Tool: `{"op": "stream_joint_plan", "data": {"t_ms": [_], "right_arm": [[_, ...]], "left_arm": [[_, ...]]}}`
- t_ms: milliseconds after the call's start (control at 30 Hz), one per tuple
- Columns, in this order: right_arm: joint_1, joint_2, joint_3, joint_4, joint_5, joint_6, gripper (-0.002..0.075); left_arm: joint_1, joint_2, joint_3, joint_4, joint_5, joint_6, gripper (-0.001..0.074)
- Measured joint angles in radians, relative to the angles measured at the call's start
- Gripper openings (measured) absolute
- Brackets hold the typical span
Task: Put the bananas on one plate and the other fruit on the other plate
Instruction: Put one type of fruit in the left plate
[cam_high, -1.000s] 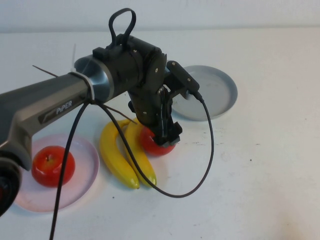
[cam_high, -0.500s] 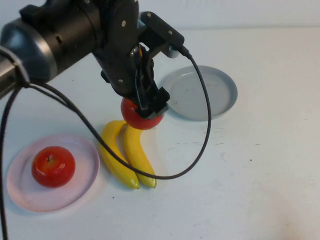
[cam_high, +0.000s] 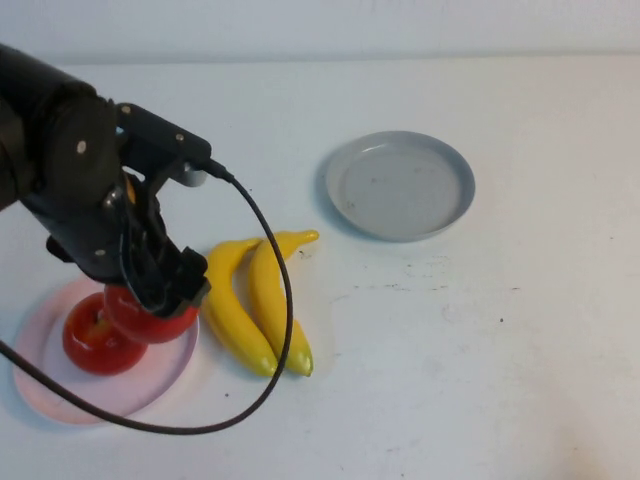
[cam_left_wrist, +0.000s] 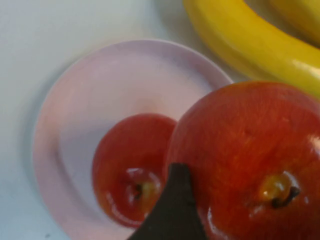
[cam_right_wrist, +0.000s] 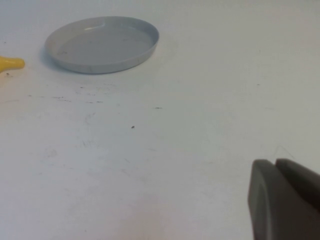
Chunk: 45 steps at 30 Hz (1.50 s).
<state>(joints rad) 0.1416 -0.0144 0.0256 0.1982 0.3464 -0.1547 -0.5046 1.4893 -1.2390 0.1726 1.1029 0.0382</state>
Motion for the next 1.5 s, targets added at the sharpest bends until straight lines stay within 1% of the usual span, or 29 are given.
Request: {"op": "stream_joint_plan", "data": {"t_ms": [100,267,400,600,967,1233,1400,1500], "right_arm": [[0.000,0.000,0.000,0.000,0.000,0.000,-0.0017],[0.000,0.000,0.000,0.000,0.000,0.000,-0.0017],[0.000,0.000,0.000,0.000,0.000,0.000,-0.0017],[0.000,0.000,0.000,0.000,0.000,0.000,-0.0017],[0.000,0.000,0.000,0.000,0.000,0.000,-0.0017],[0.000,0.000,0.000,0.000,0.000,0.000,-0.0017],[0.000,0.000,0.000,0.000,0.000,0.000,-0.0017],[0.000,0.000,0.000,0.000,0.000,0.000,-0.0017]], "left_arm": [[0.000,0.002,0.053,-0.053,-0.100,0.000,0.0563],[0.002,0.019,0.066,-0.095,-0.156,0.002,0.0563],[0.019,0.043,0.066,-0.111,-0.156,0.002,0.0562],[0.066,0.082,0.066,-0.108,-0.111,0.002,0.0560],[0.080,0.094,0.066,-0.074,-0.105,0.002,0.0560],[0.080,0.141,0.066,-0.072,-0.085,0.002,0.0560],[0.080,0.149,0.066,-0.070,-0.087,0.002,0.0622],[0.080,0.149,0.066,-0.060,-0.089,0.000,0.0644]]}}
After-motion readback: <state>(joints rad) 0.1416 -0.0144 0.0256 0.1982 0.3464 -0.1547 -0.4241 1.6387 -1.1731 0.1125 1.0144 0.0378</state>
